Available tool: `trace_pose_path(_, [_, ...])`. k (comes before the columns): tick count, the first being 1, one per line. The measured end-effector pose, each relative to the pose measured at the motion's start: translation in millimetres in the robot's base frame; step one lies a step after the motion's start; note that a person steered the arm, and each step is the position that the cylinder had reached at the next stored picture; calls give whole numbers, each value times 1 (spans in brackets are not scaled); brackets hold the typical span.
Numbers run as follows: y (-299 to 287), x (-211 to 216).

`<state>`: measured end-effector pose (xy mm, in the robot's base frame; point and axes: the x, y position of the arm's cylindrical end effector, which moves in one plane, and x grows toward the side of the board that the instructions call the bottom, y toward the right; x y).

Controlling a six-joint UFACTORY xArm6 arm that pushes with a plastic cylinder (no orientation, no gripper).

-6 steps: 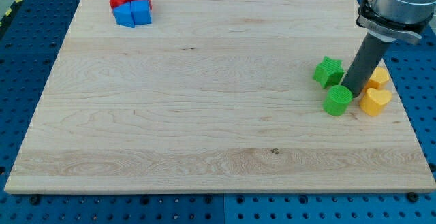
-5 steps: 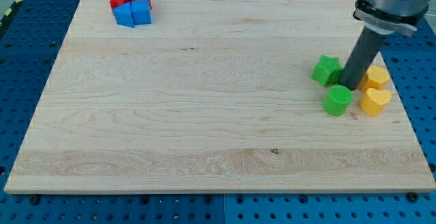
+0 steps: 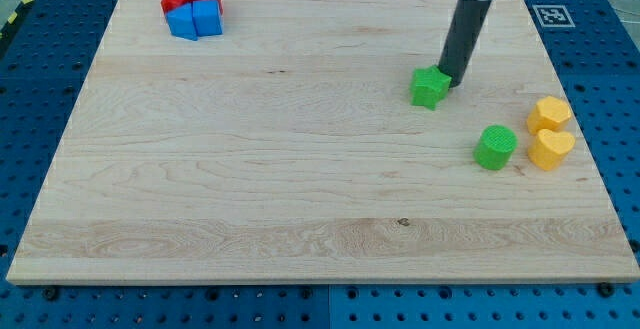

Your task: Move the green star to the center of the board

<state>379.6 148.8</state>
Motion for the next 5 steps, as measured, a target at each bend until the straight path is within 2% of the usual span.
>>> trace_pose_path(1, [-4, 3])
trace_pose_path(2, [22, 16])
trace_pose_path(3, [43, 32])
trace_pose_path(4, [45, 67])
trace_pose_path(5, [45, 78])
